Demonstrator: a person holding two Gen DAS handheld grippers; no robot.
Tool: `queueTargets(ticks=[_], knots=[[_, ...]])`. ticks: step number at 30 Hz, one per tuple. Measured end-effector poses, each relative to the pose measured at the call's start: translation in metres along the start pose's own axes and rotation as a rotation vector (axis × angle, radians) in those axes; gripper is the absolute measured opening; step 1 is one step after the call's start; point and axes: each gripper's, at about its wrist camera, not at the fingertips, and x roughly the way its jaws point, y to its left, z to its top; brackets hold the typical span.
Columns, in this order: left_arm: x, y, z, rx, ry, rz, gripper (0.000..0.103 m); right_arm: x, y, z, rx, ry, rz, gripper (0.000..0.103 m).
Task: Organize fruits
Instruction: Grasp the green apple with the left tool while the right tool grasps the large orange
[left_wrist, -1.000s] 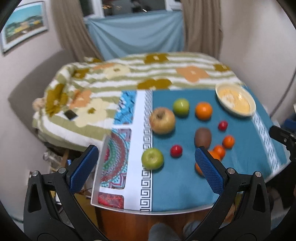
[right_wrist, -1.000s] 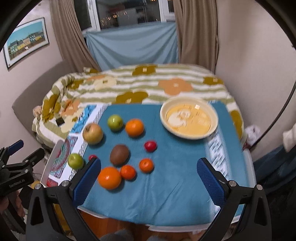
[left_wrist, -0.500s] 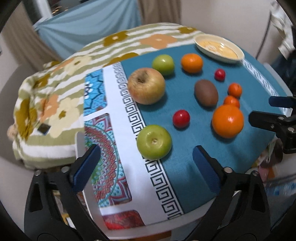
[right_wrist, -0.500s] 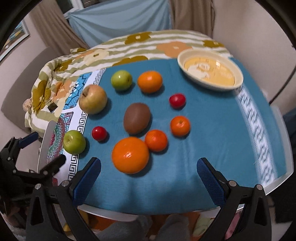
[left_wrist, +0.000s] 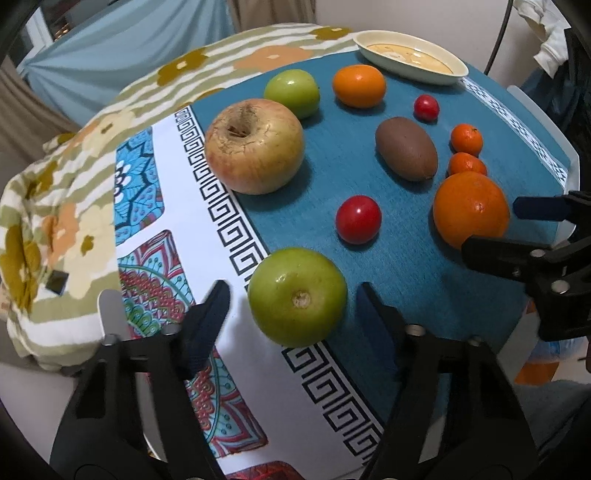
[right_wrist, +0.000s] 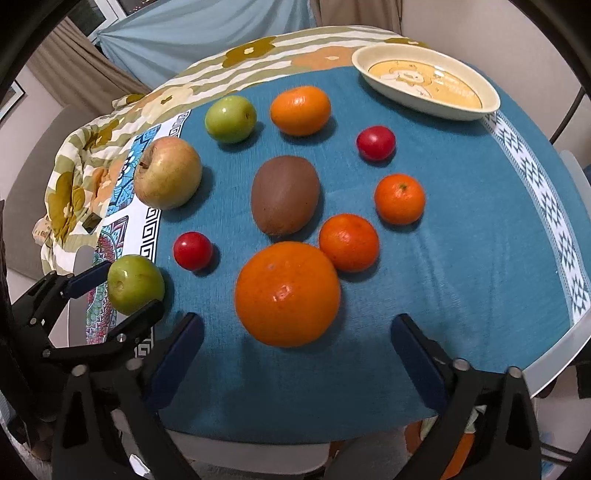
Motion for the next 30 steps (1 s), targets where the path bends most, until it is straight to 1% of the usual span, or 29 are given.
queueTargets(ticks=[1,2,6,9,10,12,20,21,22,23,30], knots=[[0.001,0.0,0.0,0.0,0.003,-0.006,0.059,0.001,0.0,0.0,0.003,0.001,-0.001,0.094],[0.003,-0.001,0.0,0.0,0.01,-0.014,0.058,0.002,0.0,0.0,0.007,0.003,0.0,0.092],[0.002,-0.003,-0.001,0.009,0.008,-0.011,0.058,0.005,0.0,0.001,0.014,0.005,0.002,0.09],[-0.001,-0.001,-0.004,0.0,0.006,-0.019,0.058,0.008,0.004,0.001,0.007,0.009,0.0,0.085],[-0.001,0.0,-0.005,-0.003,0.005,-0.021,0.058,0.009,0.004,0.001,0.005,0.011,0.0,0.08],[-0.003,0.002,-0.008,-0.008,0.006,-0.02,0.058,0.012,0.005,0.002,0.003,0.017,0.002,0.074],[-0.008,0.009,-0.016,-0.045,0.01,-0.009,0.058,0.011,0.005,0.004,-0.019,0.007,-0.016,0.073],[-0.008,0.01,-0.017,-0.051,0.009,-0.008,0.058,0.011,0.005,0.003,-0.024,0.006,-0.017,0.07],[-0.009,0.01,-0.018,-0.058,0.007,-0.006,0.058,0.014,0.01,0.006,-0.033,0.009,-0.015,0.058],[-0.01,0.011,-0.019,-0.066,0.003,-0.005,0.058,0.015,0.01,0.007,-0.046,0.008,-0.024,0.056],[-0.028,0.019,-0.017,-0.114,-0.027,0.0,0.058,-0.002,0.014,0.008,-0.081,-0.047,-0.011,0.055]])
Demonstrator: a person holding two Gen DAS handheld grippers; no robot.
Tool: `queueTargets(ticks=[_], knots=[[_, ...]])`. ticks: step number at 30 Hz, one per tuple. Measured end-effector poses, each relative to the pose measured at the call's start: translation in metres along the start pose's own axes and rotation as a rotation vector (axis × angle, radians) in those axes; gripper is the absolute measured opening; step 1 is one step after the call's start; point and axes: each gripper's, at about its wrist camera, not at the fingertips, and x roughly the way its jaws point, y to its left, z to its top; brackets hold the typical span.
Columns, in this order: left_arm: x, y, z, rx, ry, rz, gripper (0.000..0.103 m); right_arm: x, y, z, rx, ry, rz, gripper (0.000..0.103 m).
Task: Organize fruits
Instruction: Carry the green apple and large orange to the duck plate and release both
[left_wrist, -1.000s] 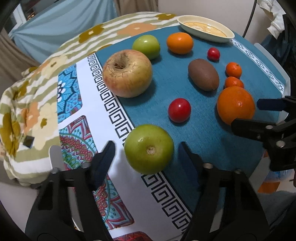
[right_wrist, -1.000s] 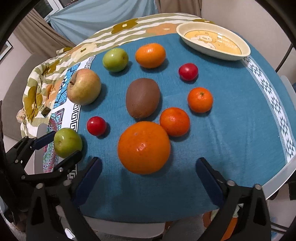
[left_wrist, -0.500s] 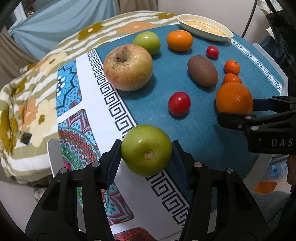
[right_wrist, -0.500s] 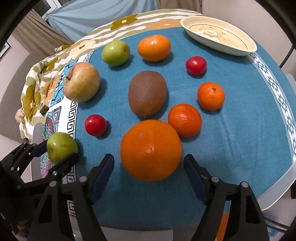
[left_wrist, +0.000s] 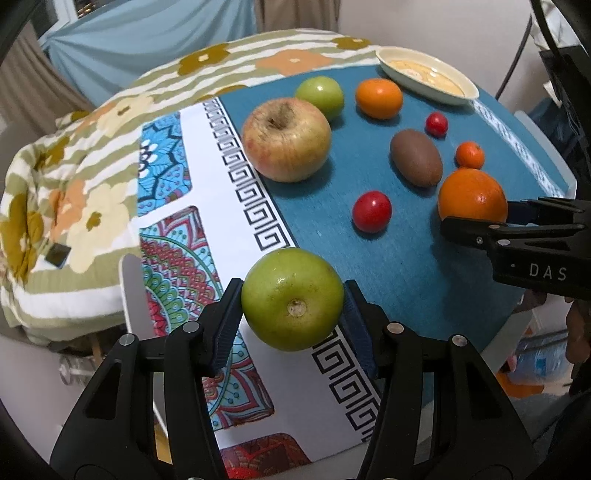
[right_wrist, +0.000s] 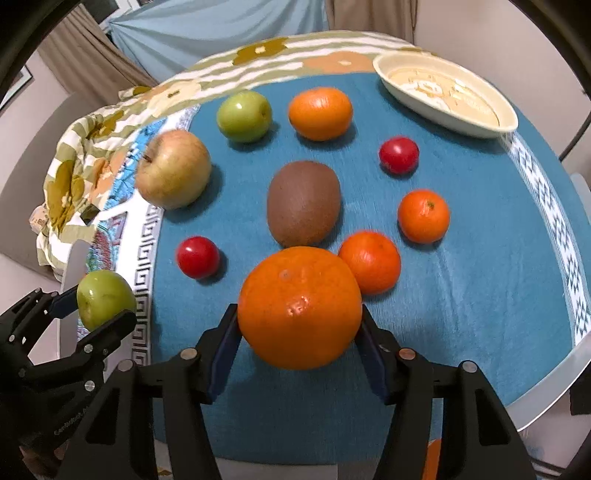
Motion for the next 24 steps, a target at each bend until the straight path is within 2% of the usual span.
queueTargets(ticks=[6,12,17,22,24], knots=[[-0.024,0.003,0.016,-0.022,-0.057,0.007,0.058,-0.028,0.003,0.011,-0.02,-0.06,0.014,0.055],[-0.046,0.002,0.045,-0.043,-0.122,0.0,0.058,-0.056,-0.001,0.03,-0.033,-0.117,0.031,0.055],[-0.053,-0.011,0.079,-0.068,-0.162,0.001,0.058,-0.073,-0.027,0.055,-0.025,-0.171,0.034,0.055],[-0.051,-0.036,0.116,-0.089,-0.187,0.002,0.058,-0.088,-0.07,0.086,-0.031,-0.208,0.043,0.055],[-0.049,-0.046,0.134,-0.127,-0.191,-0.019,0.058,-0.09,-0.091,0.101,-0.048,-0.215,0.048,0.055]])
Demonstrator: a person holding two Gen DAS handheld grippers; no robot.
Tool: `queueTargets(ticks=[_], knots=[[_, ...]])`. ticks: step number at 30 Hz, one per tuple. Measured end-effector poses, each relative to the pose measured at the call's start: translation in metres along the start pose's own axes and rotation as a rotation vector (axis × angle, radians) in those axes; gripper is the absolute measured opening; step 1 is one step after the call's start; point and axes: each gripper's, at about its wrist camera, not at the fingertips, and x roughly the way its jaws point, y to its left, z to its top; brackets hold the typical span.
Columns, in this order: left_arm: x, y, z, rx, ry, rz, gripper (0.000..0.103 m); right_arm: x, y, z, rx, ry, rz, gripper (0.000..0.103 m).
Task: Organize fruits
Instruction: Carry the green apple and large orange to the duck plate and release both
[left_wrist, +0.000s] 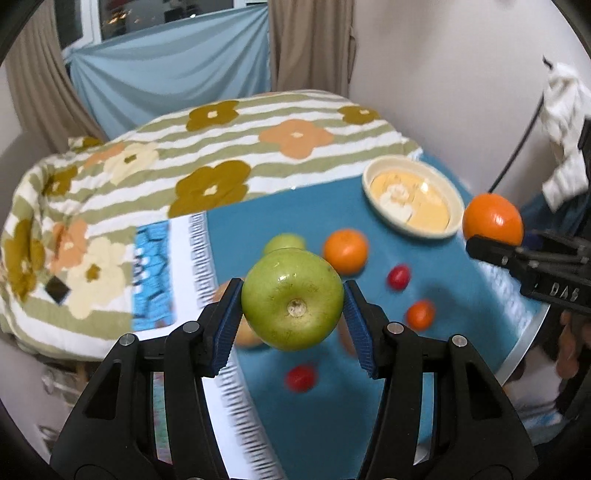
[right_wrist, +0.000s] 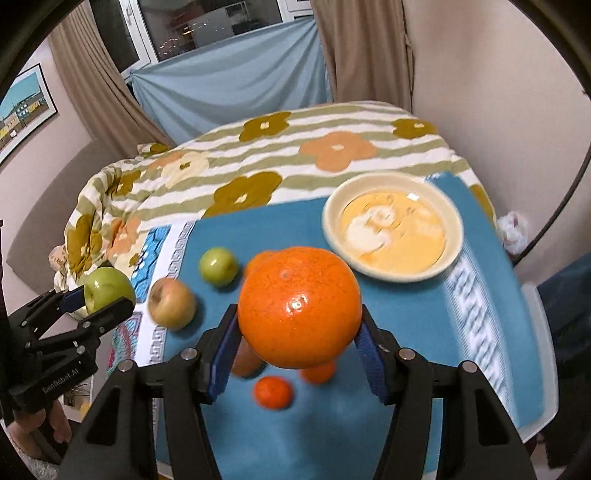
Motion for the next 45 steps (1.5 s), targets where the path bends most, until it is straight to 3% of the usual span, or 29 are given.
queueTargets(ticks=[8,17,29,37,38,40,41,45], knots=[[0.042,-0.071,0.056,-0.005,-0.007,0.006,0.058,0.018,-0.074,0.04,-0.041,-0.002,0.04,0.055],[0.122,-0.138,0.112,-0.019,0.02,-0.005,0.058,0.057,-0.146,0.082,-0.091,0.029,0.078,0.055],[0.223,-0.172,0.137,0.042,0.125,-0.017,0.058,0.107,-0.193,0.101,-0.063,0.072,0.104,0.055],[0.245,-0.18,0.14,0.112,0.149,-0.033,0.059,0.116,-0.201,0.104,-0.054,0.07,0.114,0.055],[0.245,-0.179,0.14,0.114,0.147,-0.044,0.062,0.117,-0.201,0.105,-0.054,0.071,0.113,0.055],[0.24,-0.179,0.141,0.12,0.129,-0.04,0.098,0.117,-0.202,0.106,-0.05,0.071,0.116,0.055],[0.235,-0.179,0.141,0.125,0.108,-0.03,0.103,0.116,-0.202,0.106,-0.051,0.067,0.116,0.055],[0.217,-0.174,0.145,0.129,0.068,-0.021,0.103,0.11,-0.201,0.107,-0.061,0.054,0.107,0.055]])
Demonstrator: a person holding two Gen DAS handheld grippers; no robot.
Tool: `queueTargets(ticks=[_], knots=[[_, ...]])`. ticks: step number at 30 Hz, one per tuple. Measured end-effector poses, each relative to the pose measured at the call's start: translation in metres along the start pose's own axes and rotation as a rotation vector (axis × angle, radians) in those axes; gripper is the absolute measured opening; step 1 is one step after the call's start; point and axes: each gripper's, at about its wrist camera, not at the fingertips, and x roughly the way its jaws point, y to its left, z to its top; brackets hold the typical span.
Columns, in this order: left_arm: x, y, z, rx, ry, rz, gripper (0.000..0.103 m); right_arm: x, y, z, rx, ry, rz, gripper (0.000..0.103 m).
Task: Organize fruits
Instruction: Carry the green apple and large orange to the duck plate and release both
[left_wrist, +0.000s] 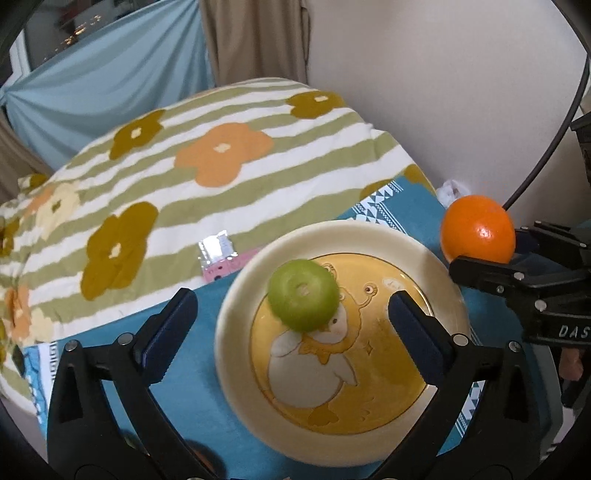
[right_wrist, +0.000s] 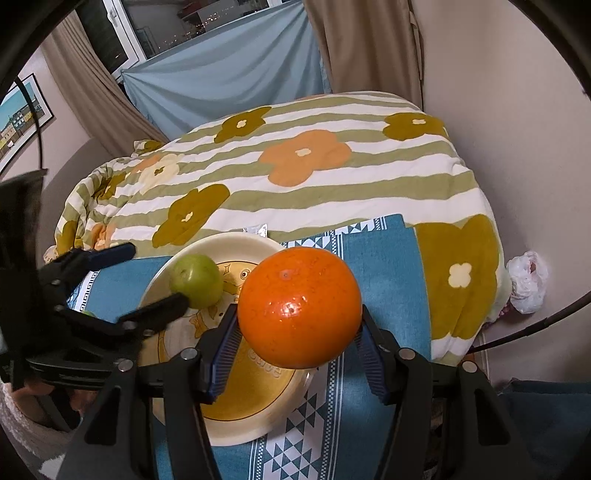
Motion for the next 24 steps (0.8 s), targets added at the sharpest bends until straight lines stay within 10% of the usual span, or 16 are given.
queueTargets(ticks=[24], knots=[[-0.059,0.056,-0.061,-0.224,0.02,0.096,0.103,0.056,0.036,-0.006,-0.328,0.062,0.045,0.055]])
